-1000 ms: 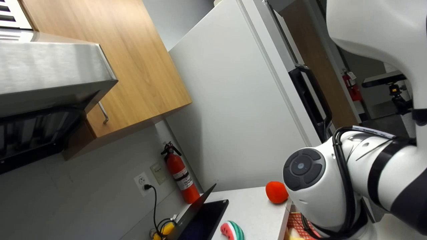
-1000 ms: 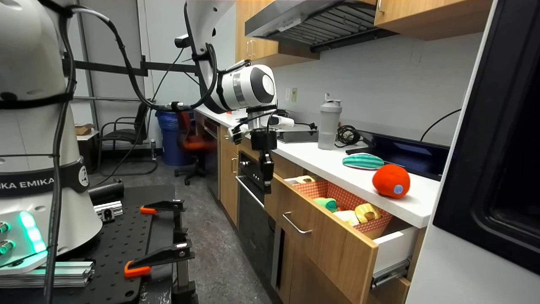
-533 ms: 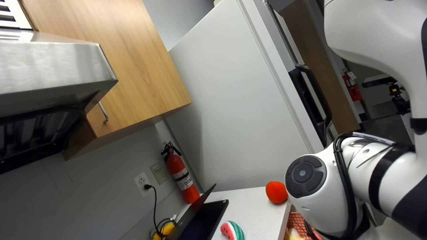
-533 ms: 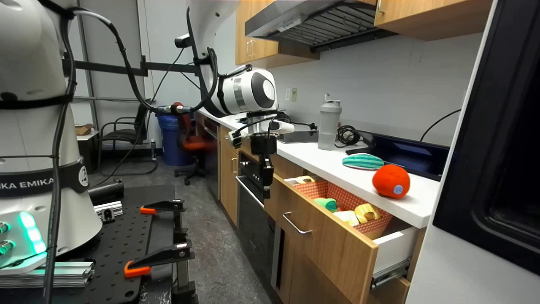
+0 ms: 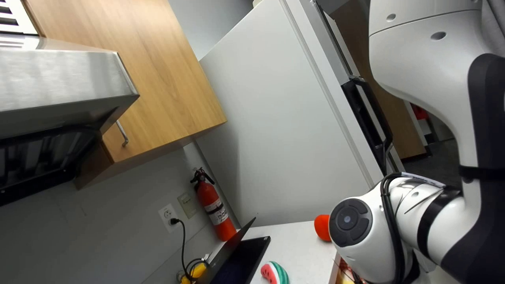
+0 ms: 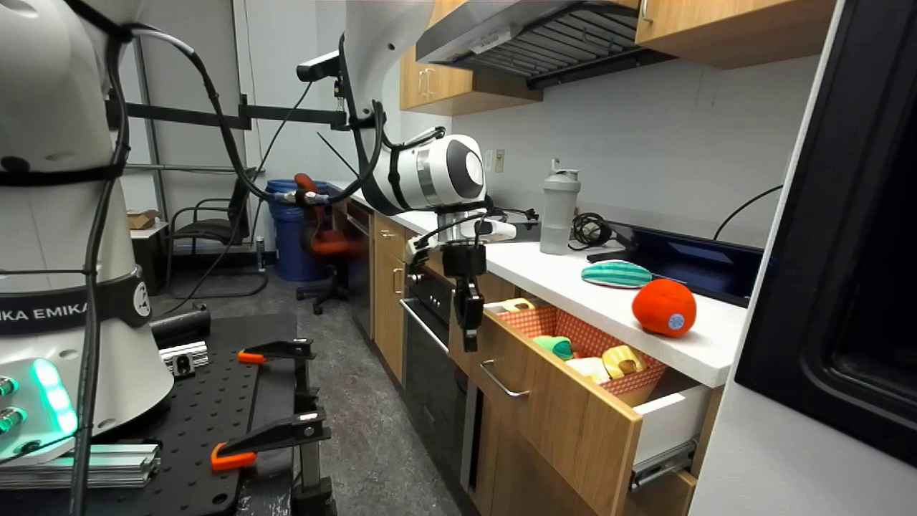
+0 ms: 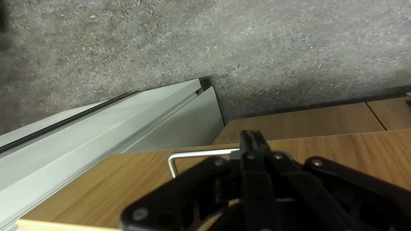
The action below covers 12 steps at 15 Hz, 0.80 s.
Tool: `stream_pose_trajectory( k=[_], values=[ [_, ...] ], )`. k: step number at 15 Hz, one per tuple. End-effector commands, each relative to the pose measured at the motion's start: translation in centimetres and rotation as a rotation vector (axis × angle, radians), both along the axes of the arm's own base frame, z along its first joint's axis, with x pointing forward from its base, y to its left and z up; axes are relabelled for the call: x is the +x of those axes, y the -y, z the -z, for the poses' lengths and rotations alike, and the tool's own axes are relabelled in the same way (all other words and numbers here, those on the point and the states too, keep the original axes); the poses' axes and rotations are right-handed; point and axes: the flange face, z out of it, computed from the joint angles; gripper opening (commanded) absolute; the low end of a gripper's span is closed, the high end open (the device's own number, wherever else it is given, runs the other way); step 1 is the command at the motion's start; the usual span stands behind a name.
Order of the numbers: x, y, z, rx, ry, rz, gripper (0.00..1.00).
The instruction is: Move the watermelon and the orange plush toys from the drawer to the counter then close the drawer
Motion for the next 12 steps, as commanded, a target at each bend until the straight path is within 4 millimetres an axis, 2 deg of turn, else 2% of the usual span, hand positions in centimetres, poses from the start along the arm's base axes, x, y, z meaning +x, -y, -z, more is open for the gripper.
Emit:
stream_pose_trajectory(
  k=[1, 12],
  values=[
    [1.9, 0.4, 1.2, -0.023, 0.013, -0.019, 0.00],
    [5.8, 1.4, 2.7, -0.064, 0.063, 0.001, 0.00]
  ],
)
